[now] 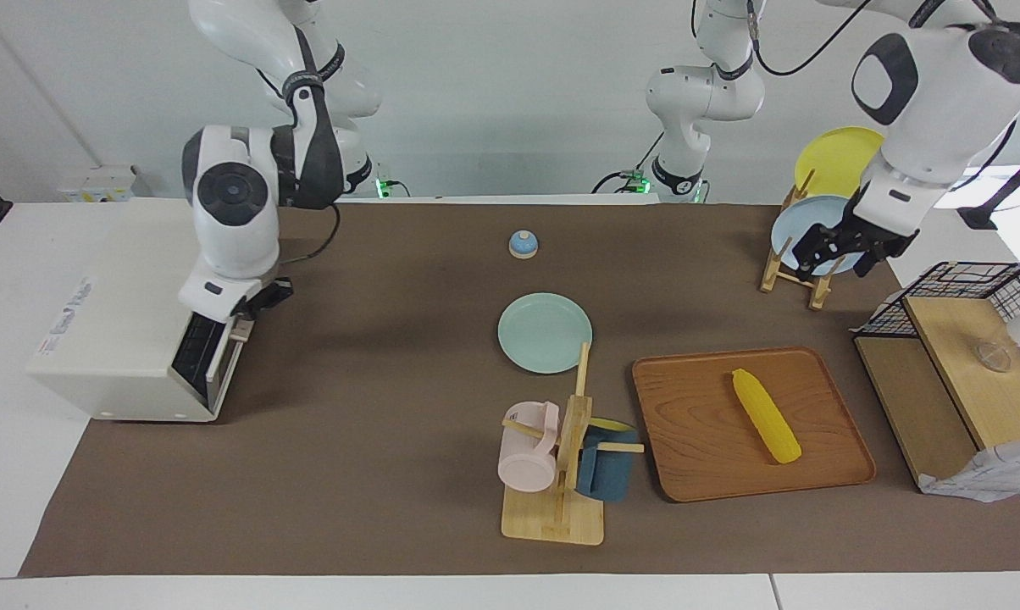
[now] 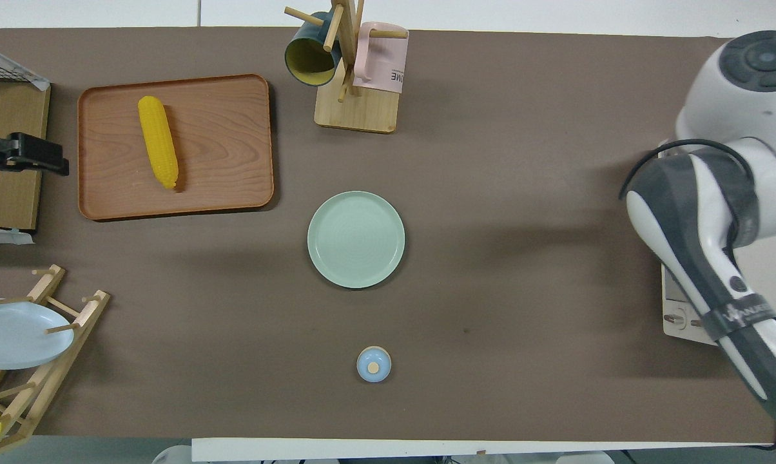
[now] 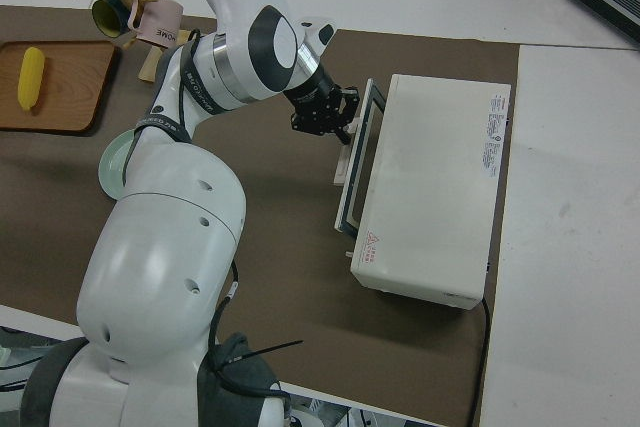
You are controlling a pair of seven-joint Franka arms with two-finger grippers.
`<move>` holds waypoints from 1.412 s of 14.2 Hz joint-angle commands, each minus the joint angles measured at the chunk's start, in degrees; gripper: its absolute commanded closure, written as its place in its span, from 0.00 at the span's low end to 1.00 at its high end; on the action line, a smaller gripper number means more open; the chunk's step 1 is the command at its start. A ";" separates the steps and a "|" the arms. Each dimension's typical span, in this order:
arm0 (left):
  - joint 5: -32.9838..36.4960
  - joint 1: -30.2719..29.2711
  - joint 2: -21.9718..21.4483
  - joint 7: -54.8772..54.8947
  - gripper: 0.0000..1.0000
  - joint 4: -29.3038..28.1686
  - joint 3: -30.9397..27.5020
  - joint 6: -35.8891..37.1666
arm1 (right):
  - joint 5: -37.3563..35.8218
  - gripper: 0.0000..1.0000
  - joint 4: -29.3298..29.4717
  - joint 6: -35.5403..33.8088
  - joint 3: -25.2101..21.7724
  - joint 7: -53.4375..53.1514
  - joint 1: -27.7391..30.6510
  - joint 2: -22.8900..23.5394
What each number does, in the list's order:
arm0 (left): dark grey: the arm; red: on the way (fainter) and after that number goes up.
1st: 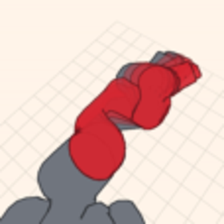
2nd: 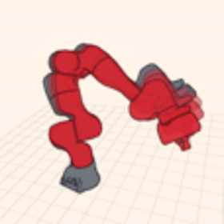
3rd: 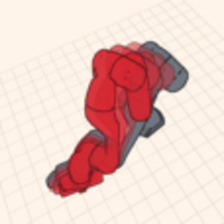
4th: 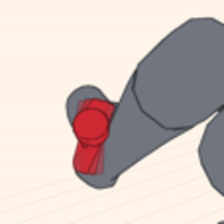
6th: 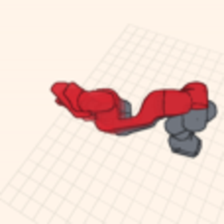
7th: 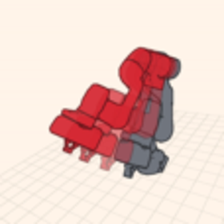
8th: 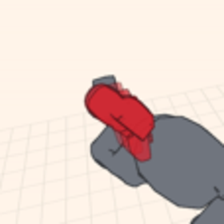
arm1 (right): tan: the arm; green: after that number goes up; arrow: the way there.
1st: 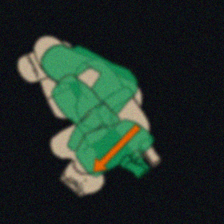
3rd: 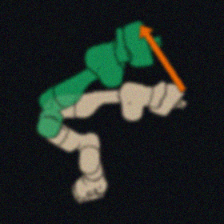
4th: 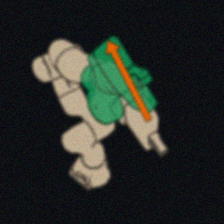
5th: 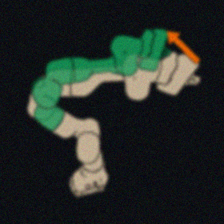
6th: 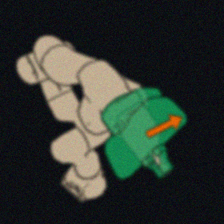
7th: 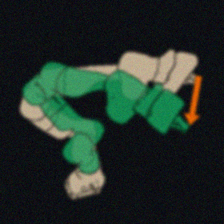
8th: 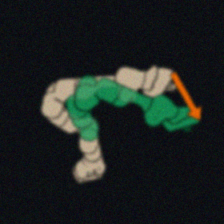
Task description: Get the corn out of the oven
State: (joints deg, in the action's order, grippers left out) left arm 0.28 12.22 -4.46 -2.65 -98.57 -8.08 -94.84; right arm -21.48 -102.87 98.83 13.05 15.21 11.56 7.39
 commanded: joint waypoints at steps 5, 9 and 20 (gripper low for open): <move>0.25 -0.35 -3.45 0.19 0.00 0.40 0.26 4.75 | 15.23 0.00 11.89 -4.86 0.21 1.49 3.12 -0.89; 0.25 -0.26 -3.45 0.19 0.00 0.40 0.34 4.67 | 15.85 0.00 19.81 -13.74 0.48 -5.19 2.59 -1.15; 0.42 -0.08 -3.79 -0.42 0.00 0.75 0.43 1.23 | 19.54 0.00 14.55 -16.48 -0.13 -6.86 4.18 -5.72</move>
State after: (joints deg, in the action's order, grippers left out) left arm 0.28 12.41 -8.03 -2.73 -98.48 -7.62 -92.99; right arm -3.25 -84.96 81.69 12.92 9.23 15.93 4.07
